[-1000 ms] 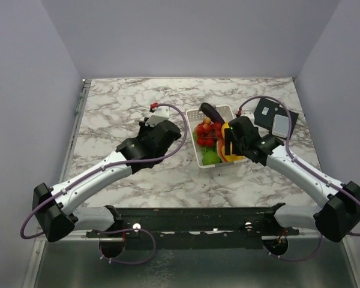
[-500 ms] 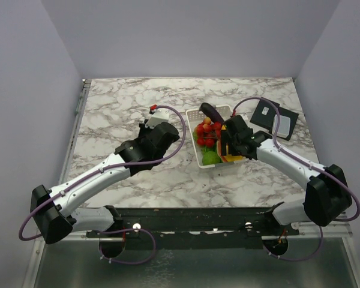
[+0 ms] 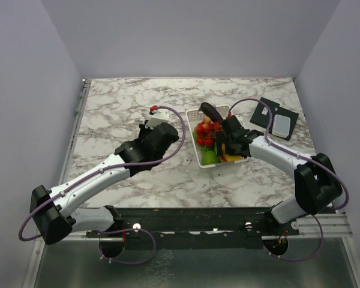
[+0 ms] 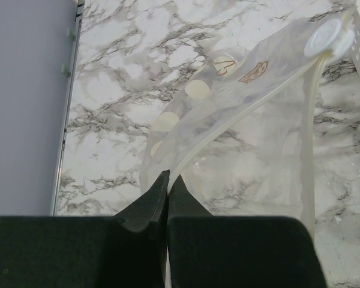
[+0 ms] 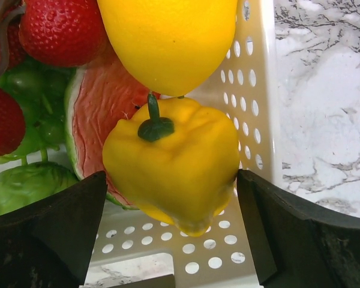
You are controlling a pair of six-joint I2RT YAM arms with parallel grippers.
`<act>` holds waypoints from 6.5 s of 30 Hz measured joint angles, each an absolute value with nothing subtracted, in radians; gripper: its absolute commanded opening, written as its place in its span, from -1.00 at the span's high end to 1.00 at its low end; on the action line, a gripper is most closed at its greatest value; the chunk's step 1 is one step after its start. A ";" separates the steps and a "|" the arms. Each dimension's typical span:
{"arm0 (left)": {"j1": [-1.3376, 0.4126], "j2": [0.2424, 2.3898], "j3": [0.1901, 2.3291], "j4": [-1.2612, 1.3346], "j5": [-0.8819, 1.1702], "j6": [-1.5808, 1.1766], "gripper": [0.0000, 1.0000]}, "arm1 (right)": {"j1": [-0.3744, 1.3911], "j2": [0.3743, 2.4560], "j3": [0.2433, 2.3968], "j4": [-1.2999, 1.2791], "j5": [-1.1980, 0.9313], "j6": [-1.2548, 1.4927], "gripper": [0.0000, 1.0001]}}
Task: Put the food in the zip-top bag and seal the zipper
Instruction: Pick up the fake vegetable from the bin, then place the fake vegetable in the zipper food storage bag, then adjust the zipper food storage bag at the center of the board.
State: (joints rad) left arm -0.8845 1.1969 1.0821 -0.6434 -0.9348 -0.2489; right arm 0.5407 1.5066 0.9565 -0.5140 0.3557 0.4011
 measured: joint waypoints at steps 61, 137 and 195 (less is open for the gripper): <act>-0.806 1.191 1.071 -0.596 -0.733 -0.252 1.00 | 0.607 1.146 0.935 -0.149 -0.440 0.552 0.06; -0.586 1.098 1.013 -0.427 -0.250 -0.374 1.00 | 0.894 1.614 1.157 0.038 -0.058 0.851 -0.50; -0.564 1.061 0.998 -0.412 -0.233 -0.374 1.00 | 0.922 1.583 1.220 -0.197 0.135 0.671 -0.32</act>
State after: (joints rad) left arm -0.5640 1.0615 0.9977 -0.4118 -0.2325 -0.3737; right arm 0.9218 1.5833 1.2198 -0.1970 0.1349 0.6708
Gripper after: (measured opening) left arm 0.003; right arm 0.726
